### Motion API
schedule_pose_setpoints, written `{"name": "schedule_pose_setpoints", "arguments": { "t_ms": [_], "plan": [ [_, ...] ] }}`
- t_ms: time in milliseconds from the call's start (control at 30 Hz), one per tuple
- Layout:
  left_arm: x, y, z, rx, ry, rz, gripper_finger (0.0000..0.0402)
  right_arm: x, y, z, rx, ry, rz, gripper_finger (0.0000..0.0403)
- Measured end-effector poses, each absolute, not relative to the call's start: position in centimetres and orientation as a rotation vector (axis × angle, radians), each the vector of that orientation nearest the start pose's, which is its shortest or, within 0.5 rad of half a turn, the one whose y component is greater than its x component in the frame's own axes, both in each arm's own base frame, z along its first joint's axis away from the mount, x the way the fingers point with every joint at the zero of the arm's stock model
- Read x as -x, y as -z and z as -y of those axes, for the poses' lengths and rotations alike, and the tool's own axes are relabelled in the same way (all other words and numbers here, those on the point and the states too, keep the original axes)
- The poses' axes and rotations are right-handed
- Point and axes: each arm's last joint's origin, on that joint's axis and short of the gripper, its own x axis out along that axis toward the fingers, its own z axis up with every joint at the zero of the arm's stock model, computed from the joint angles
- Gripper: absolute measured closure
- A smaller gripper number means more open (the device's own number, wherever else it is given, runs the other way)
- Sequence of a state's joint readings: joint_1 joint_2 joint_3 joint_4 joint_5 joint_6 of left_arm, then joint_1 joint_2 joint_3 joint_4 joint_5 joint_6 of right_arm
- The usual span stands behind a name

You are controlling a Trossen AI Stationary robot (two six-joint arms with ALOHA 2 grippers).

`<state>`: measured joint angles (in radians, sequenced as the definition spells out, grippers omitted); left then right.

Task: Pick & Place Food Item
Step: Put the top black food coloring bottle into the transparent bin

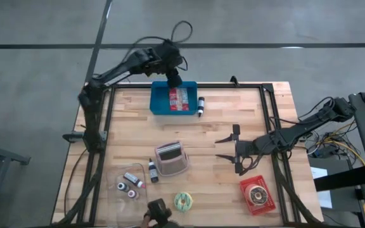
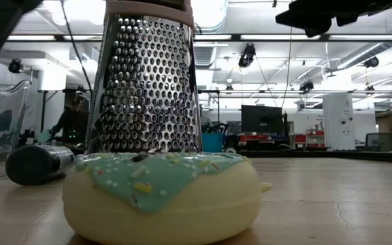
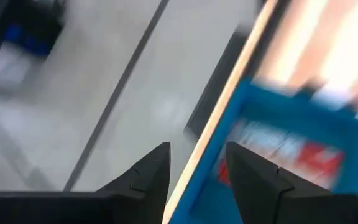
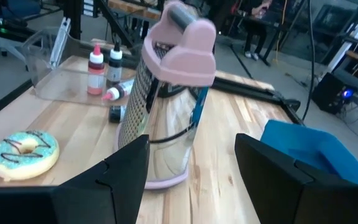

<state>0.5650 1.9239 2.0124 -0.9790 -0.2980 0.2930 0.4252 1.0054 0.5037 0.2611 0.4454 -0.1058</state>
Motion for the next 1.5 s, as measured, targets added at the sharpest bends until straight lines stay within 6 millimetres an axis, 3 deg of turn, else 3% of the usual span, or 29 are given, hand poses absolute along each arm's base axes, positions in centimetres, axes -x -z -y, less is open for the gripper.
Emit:
{"name": "schedule_pose_setpoints", "arguments": {
  "t_ms": [133, 367, 633, 867, 1033, 1167, 1333, 1500],
  "plan": [
    [-32.5, -38.5, -20.3, -0.165, -0.514, -0.814, 0.0245, -20.3, -23.1, -7.8, 0.218, 0.008, -0.256, 0.0172],
    [-27.1, -39.5, -14.2, -0.226, -0.316, -0.575, 0.0245, -21.6, -21.2, -7.8, 0.240, 0.030, -0.337, 0.0172],
    [-20.7, -35.5, -7.2, -0.172, -0.210, -0.431, 0.0245, -23.5, -20.1, -5.8, 0.162, 0.143, -0.344, 0.0172],
    [-17.4, -30.6, -2.3, -0.176, -0.039, -0.162, 0.0245, -25.2, -19.3, -2.4, -0.001, 0.310, -0.313, 0.0172],
    [-16.2, -27.2, -0.6, -0.178, 0.037, 0.024, 0.0246, -26.3, -19.1, 0.1, -0.100, 0.388, -0.314, 0.0172],
    [-16.0, -24.7, 0.0, -0.188, 0.071, 0.030, 0.0245, -27.3, -19.3, 1.9, -0.135, 0.449, -0.308, 0.0172],
    [-15.9, -23.1, 0.2, -0.212, 0.092, -0.024, 0.0245, -28.3, -19.8, 3.8, -0.042, 0.498, -0.359, 0.0173],
    [-15.7, -22.7, 0.2, -0.258, 0.099, -0.050, 0.0245, -29.1, -20.3, 4.0, 0.065, 0.463, -0.503, 0.0190]
  ]
}}
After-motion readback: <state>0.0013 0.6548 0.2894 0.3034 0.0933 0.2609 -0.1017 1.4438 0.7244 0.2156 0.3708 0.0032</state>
